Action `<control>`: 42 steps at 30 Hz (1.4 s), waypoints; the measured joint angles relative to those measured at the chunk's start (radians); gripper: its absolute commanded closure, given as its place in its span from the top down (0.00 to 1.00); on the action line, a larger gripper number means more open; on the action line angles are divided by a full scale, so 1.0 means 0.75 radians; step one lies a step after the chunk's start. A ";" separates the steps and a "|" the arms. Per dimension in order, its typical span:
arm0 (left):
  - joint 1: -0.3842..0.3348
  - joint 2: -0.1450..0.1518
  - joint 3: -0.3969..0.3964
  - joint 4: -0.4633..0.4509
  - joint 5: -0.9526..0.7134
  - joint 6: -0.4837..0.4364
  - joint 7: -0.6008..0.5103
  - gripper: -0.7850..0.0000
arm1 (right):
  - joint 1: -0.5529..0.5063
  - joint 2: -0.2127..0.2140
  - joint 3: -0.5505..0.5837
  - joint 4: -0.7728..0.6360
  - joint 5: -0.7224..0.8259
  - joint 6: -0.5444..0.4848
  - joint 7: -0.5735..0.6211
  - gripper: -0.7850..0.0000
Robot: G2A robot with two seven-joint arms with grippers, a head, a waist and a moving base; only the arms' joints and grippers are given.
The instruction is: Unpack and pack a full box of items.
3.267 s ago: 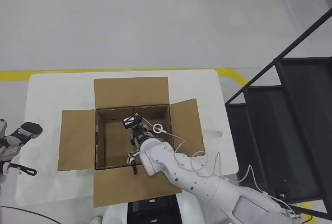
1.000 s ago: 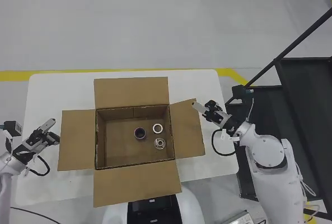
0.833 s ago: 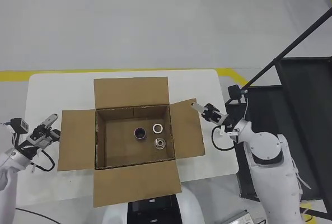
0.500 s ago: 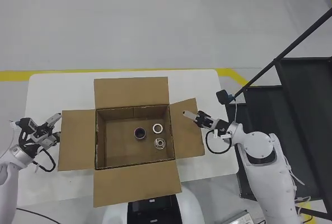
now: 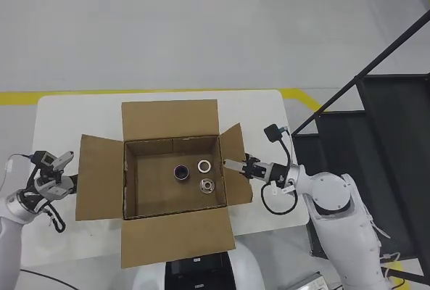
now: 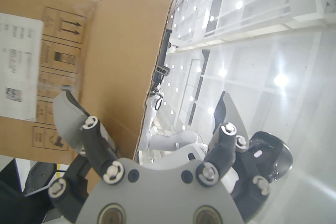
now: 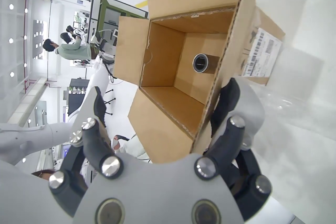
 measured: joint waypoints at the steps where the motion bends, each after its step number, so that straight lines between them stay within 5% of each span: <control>1: 0.008 0.001 0.002 -0.036 0.002 0.005 -0.012 1.00 | 0.004 0.002 -0.017 -0.004 -0.002 -0.007 0.009 1.00; 12: -0.021 0.008 0.140 -0.247 0.207 0.040 0.002 1.00 | 0.091 0.010 -0.202 0.029 -0.045 -0.042 0.068 1.00; 27: -0.133 0.011 0.344 -0.153 0.462 0.018 0.054 1.00 | 0.283 0.004 -0.450 0.272 -0.158 0.038 0.055 1.00; 35: -0.118 0.014 0.337 -0.176 0.403 -0.012 0.064 1.00 | 0.287 0.012 -0.470 0.254 -0.177 0.056 0.032 1.00; 42: -0.042 0.018 0.223 -0.232 0.114 -0.079 -0.001 1.00 | 0.177 0.050 -0.307 0.081 0.067 -0.045 0.176 1.00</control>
